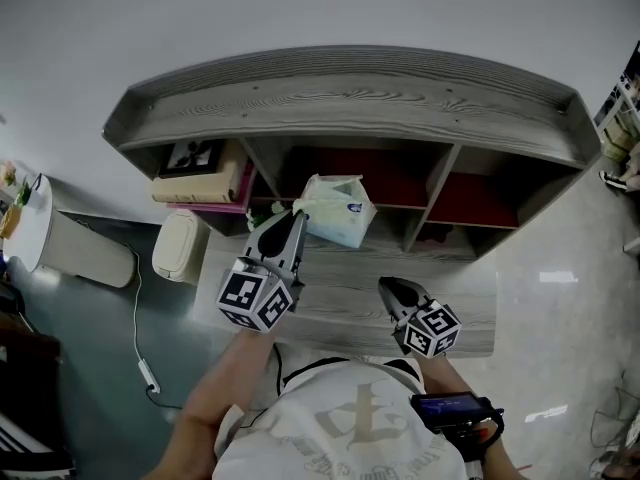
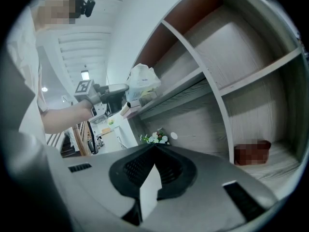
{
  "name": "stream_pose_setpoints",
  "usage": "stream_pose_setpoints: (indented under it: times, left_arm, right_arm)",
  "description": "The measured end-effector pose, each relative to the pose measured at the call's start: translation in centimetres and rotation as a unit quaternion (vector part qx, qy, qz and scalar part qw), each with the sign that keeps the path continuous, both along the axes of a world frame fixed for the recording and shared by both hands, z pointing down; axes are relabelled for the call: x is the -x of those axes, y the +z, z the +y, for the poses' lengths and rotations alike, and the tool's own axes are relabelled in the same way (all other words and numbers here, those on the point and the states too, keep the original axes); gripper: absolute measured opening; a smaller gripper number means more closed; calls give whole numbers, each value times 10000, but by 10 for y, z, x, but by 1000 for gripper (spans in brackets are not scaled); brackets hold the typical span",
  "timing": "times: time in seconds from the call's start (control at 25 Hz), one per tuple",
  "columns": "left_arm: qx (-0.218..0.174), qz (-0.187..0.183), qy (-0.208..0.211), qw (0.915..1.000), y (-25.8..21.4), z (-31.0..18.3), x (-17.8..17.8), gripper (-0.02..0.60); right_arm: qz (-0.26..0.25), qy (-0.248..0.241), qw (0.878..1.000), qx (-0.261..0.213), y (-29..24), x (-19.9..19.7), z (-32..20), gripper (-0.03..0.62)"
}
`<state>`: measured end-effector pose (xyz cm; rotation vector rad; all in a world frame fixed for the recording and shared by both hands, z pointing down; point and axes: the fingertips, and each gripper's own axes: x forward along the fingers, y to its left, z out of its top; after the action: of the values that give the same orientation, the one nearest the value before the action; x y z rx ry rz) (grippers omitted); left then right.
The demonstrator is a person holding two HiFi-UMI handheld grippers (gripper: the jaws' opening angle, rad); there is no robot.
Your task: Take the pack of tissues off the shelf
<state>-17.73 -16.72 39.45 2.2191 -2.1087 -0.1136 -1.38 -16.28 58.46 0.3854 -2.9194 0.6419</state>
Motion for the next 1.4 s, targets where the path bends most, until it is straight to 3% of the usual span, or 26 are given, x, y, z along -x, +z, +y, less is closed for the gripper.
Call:
stream_pose_setpoints:
  times: [0.52, 0.84, 1.4]
  left_arm:
    - [190, 197, 52, 9996, 37, 59, -6, 31]
    - [412, 334, -16, 9986, 69, 84, 9, 32]
    - [810, 437, -346, 9952, 121, 125, 19, 32]
  right_arm:
    - [65, -164, 9998, -77, -7, 10, 22, 5]
    - [58, -292, 9995, -141, -9, 26, 28, 5]
    - [27, -403, 9988, -272, -15, 26, 30, 5]
